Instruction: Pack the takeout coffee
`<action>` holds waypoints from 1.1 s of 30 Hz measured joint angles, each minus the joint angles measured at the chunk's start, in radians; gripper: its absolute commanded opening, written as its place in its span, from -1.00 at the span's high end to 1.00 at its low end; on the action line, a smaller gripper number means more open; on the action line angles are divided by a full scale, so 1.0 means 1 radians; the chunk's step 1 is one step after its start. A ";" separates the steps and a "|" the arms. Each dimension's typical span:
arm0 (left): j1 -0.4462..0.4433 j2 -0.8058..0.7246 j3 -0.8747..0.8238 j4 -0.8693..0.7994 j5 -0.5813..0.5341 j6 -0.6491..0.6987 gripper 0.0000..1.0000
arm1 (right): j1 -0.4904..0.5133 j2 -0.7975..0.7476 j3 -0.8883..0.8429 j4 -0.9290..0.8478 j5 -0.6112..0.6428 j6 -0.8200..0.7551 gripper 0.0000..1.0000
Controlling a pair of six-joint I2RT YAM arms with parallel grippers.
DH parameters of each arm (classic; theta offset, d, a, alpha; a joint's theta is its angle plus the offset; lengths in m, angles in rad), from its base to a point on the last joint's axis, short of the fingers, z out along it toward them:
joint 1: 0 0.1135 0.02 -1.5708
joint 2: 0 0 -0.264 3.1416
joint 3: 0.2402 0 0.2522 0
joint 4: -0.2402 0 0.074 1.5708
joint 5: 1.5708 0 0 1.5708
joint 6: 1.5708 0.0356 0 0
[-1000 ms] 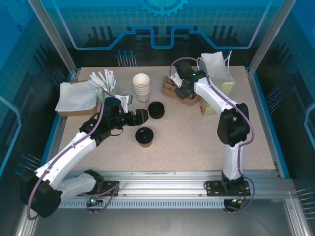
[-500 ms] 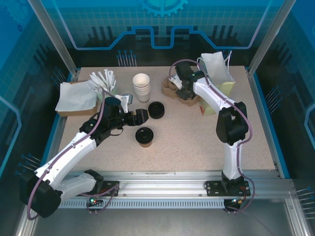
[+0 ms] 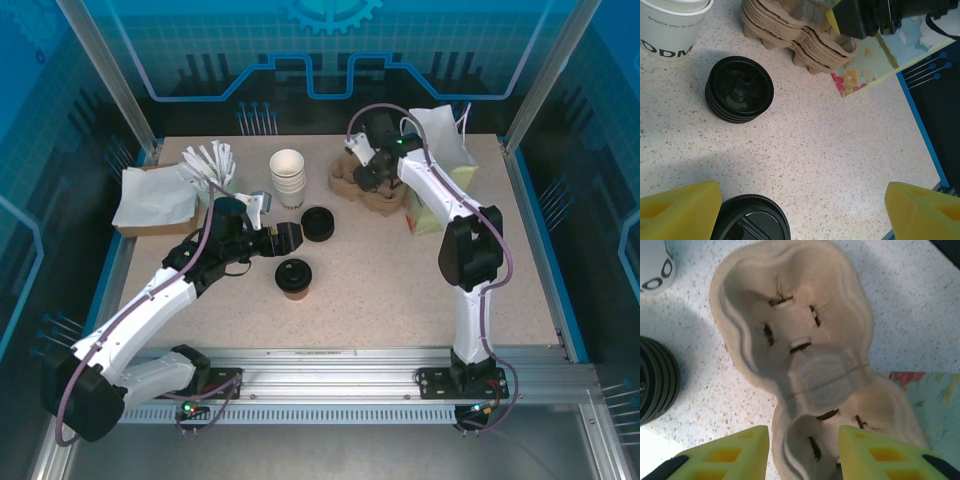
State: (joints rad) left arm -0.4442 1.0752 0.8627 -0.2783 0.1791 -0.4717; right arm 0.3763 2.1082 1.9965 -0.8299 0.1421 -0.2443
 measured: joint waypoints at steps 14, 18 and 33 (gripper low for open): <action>0.000 0.000 0.000 0.000 0.002 0.000 -0.73 | -0.063 0.156 0.189 -0.071 -0.080 -0.037 0.07; 0.000 0.000 0.000 0.000 0.002 0.000 -0.73 | -0.070 0.183 0.224 -0.093 -0.099 -0.053 0.08; 0.000 0.000 0.000 0.000 0.002 0.000 -0.73 | -0.070 0.262 0.307 -0.150 -0.135 -0.097 0.10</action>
State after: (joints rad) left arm -0.4442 1.0752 0.8627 -0.2787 0.1810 -0.4717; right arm 0.3065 2.3699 2.3035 -0.9798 0.0067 -0.3412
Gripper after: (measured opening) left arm 0.864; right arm 0.454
